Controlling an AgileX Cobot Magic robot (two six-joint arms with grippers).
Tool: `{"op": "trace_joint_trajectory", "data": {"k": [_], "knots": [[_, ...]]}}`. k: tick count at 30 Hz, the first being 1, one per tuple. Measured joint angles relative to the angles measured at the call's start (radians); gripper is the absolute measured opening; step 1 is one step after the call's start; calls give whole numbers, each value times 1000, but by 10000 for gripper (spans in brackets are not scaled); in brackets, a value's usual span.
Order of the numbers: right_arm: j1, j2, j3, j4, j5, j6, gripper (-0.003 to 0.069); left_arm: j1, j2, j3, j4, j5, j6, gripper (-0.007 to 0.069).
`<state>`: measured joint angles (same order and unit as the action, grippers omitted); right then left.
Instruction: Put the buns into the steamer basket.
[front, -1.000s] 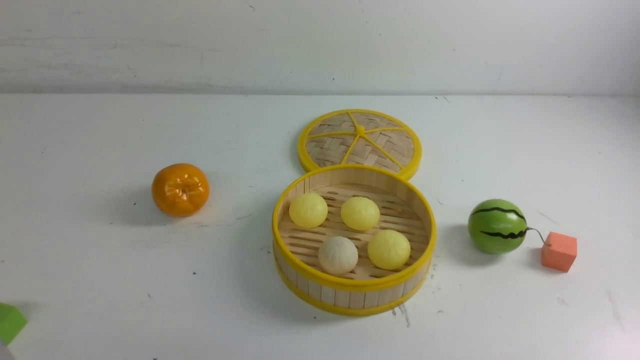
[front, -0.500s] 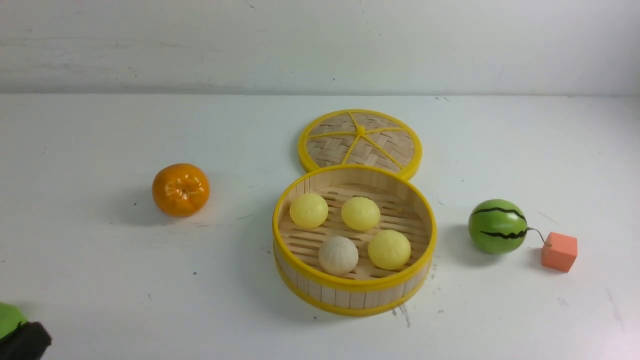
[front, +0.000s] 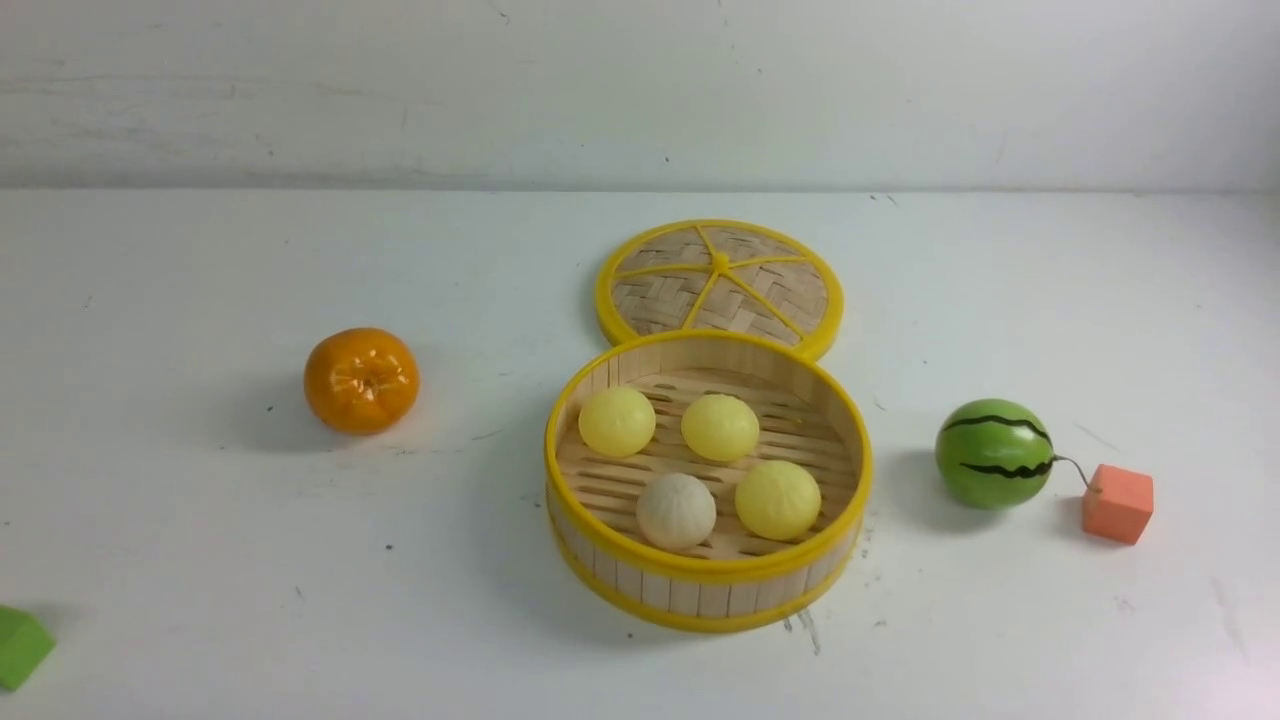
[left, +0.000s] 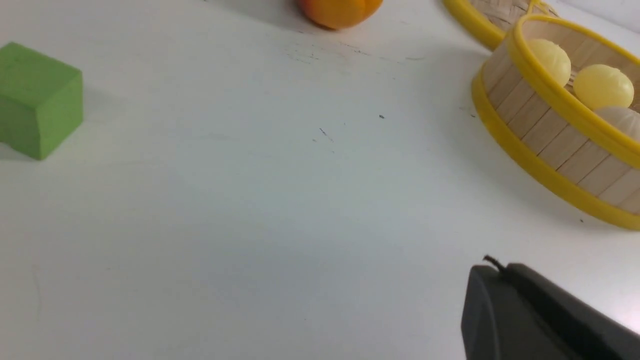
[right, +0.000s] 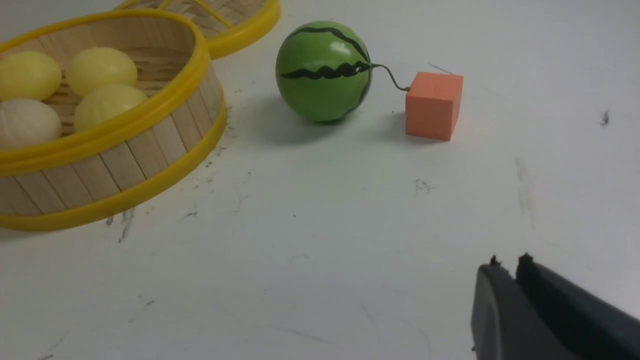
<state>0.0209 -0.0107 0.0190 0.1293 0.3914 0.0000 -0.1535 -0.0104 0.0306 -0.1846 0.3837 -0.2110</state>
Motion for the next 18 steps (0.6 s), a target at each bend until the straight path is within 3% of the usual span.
{"op": "trace_joint_trajectory", "data": {"k": [18], "knots": [[0, 0, 0, 0, 0, 0, 74, 0, 0, 0, 0, 0, 0, -13]]}}
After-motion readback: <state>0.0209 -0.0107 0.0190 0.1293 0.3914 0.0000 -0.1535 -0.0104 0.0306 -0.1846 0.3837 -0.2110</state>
